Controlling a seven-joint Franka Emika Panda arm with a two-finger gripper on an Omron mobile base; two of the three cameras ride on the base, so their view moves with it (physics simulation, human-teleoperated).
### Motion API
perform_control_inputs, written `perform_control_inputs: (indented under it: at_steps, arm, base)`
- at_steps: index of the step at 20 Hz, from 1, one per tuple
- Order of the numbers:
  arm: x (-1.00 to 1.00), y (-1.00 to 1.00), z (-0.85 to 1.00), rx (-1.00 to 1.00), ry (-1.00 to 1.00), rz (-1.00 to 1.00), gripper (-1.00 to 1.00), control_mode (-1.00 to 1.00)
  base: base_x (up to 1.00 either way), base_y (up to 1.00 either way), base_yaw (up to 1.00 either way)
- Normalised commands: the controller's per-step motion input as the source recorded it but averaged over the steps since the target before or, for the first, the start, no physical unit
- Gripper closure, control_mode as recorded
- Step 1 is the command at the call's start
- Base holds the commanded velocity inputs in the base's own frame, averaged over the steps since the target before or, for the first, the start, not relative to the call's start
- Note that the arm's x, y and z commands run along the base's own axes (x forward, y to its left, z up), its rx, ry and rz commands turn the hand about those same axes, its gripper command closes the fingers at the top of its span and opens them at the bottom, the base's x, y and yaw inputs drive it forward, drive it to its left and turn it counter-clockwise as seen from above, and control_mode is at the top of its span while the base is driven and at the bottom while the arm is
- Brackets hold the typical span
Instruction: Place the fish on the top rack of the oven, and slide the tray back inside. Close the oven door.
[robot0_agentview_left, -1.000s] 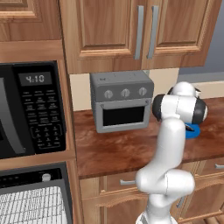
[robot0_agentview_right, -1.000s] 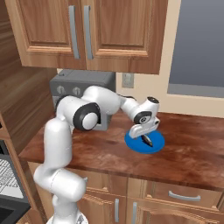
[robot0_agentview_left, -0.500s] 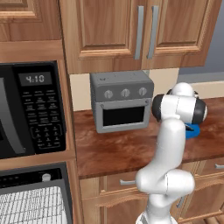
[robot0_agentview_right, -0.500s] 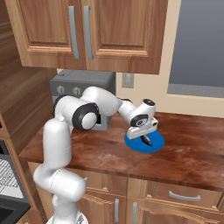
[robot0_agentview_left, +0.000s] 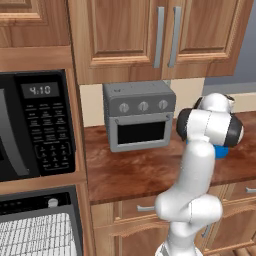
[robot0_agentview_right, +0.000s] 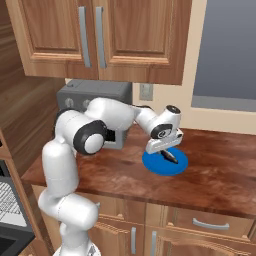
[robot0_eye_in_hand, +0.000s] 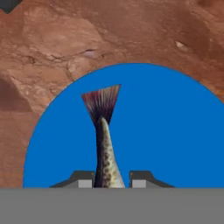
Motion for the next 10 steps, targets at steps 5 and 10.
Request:
perform_control_inputs:
  at_steps: [5,10]
  arm:
    - [-0.54,0.2,0.96,-0.03,-0.09,0.02,1.0,-1.0]
    - [-0.99,0.74,0.46,-0.12,-0.33,0.0,1.0,-1.0]
  base:
    - [0.0,0.0,0.0]
    - [0.0,0.0,0.0]
